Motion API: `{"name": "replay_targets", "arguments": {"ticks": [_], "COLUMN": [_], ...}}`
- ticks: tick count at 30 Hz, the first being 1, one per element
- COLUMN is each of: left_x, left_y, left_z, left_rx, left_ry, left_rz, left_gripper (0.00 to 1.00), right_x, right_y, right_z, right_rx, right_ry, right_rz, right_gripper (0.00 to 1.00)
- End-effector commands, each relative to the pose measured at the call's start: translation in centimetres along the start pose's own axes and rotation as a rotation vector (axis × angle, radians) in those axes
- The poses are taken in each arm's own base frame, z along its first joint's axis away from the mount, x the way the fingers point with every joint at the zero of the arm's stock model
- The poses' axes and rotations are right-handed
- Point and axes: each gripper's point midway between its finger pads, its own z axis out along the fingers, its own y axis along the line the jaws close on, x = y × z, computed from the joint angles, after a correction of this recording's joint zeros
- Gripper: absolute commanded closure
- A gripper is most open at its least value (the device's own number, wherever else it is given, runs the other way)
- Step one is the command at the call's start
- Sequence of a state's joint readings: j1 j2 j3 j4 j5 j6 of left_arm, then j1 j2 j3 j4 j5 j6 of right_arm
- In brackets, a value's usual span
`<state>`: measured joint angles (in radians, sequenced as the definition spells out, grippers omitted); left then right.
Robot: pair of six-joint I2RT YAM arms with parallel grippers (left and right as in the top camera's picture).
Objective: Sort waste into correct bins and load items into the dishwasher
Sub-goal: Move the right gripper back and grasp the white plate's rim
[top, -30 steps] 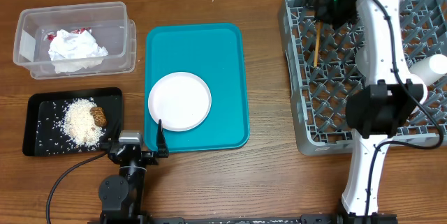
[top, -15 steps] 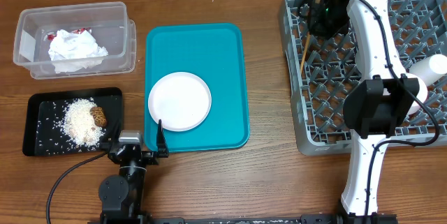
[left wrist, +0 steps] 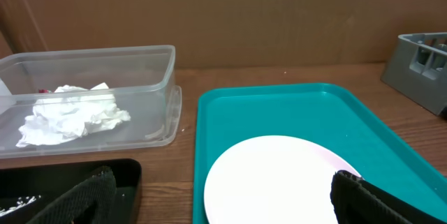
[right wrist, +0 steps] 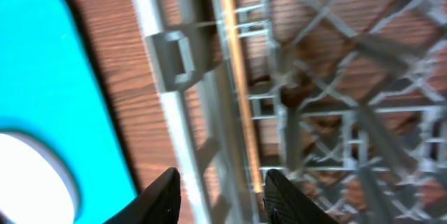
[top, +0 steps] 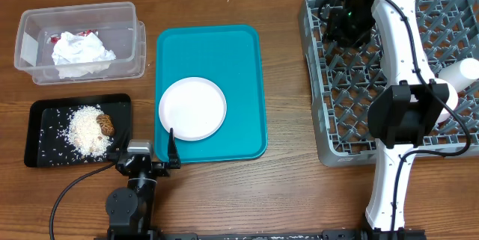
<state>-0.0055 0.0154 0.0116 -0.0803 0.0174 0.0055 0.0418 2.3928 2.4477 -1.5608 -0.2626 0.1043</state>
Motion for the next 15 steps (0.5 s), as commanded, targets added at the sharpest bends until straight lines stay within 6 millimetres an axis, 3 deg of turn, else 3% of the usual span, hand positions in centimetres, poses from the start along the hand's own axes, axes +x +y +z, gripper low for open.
{"name": "replay_targets", "arguments": {"ticks": [1, 5, 7, 9, 15], "left_x": [0.0, 0.0, 0.0, 0.0, 0.0], "left_y": [0.3, 0.3, 0.3, 0.3, 0.3], "left_z": [0.0, 0.0, 0.0, 0.0, 0.0], "left_rx": [-0.016, -0.016, -0.016, -0.016, -0.016], "left_ry": [-0.008, -0.008, -0.008, -0.008, -0.008], "left_rz": [-0.006, -0.006, -0.006, -0.006, -0.006], "left_gripper": [0.00, 0.00, 0.00, 0.00, 0.00], "right_x": [0.8, 2.4, 3.4, 4.0, 7.3], "right_y": [5.9, 11.5, 14.4, 16.0, 19.8], "right_z": [-3.2, -3.2, -2.4, -1.1, 4.2], "right_rx": [-0.152, -0.223, -0.224, -0.160, 0.043], "right_ry": [-0.050, -0.054, -0.055, -0.068, -0.102], "right_rz": [-0.087, -0.200, -0.267, -0.266, -0.247], "right_gripper": [0.59, 0.58, 0.53, 0.36, 0.29]}}
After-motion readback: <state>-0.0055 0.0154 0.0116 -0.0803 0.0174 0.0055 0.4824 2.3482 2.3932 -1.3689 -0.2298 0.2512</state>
